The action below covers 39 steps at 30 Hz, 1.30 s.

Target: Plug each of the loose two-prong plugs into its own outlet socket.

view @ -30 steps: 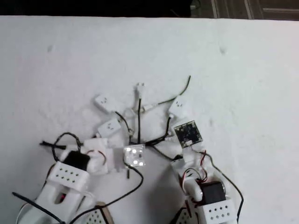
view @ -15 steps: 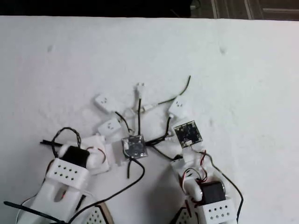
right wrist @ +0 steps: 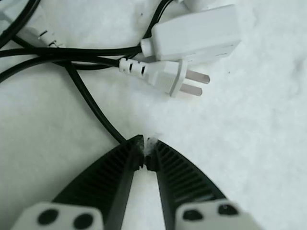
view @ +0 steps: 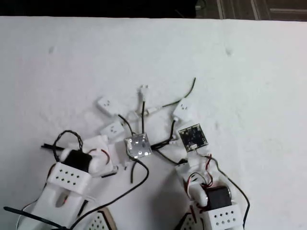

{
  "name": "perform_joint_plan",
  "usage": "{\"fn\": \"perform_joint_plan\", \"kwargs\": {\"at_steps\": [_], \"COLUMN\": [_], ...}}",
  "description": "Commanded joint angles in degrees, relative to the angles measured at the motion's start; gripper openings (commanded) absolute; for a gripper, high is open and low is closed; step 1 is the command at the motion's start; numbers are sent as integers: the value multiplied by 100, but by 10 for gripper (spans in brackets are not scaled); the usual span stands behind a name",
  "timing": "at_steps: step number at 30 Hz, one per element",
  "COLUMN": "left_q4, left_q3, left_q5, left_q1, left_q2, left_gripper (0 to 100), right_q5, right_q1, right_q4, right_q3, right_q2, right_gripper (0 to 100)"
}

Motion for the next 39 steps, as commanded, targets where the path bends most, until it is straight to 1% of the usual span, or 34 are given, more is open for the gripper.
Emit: {"fn": "perform_joint_plan", "kwargs": {"at_steps": [1,6,8,13,21,25,32,33,39], "left_q4": [-97,-246,-255,-229,-360,-273,-255,-281,-369], "left_q3": [-158,-176,-237,-1055,-2145,-2725,-3235,-3226,-3218], "left_q5": [70,79,88,378,396,703,747,730,756], "left_q1": [48,13,13,4,4,-31,-119,-119,-75], "left_q2": [-31,-4,207,1508,3873,4479,4998,4989,4989], "left_gripper": [218,218,218,221,218,218,213,196,22], "right_q5": [53,53,53,53,53,53,53,53,53], "right_q1": [57,57,57,66,57,57,57,57,57], "right_q4": [31,31,31,31,31,31,31,31,31], "right_q3": [62,62,62,62,62,62,62,62,62], "right_q2": [-57,-57,-57,-57,-57,-57,-57,-57,-57], "right_gripper": [20,20,20,20,20,20,20,20,20]}}
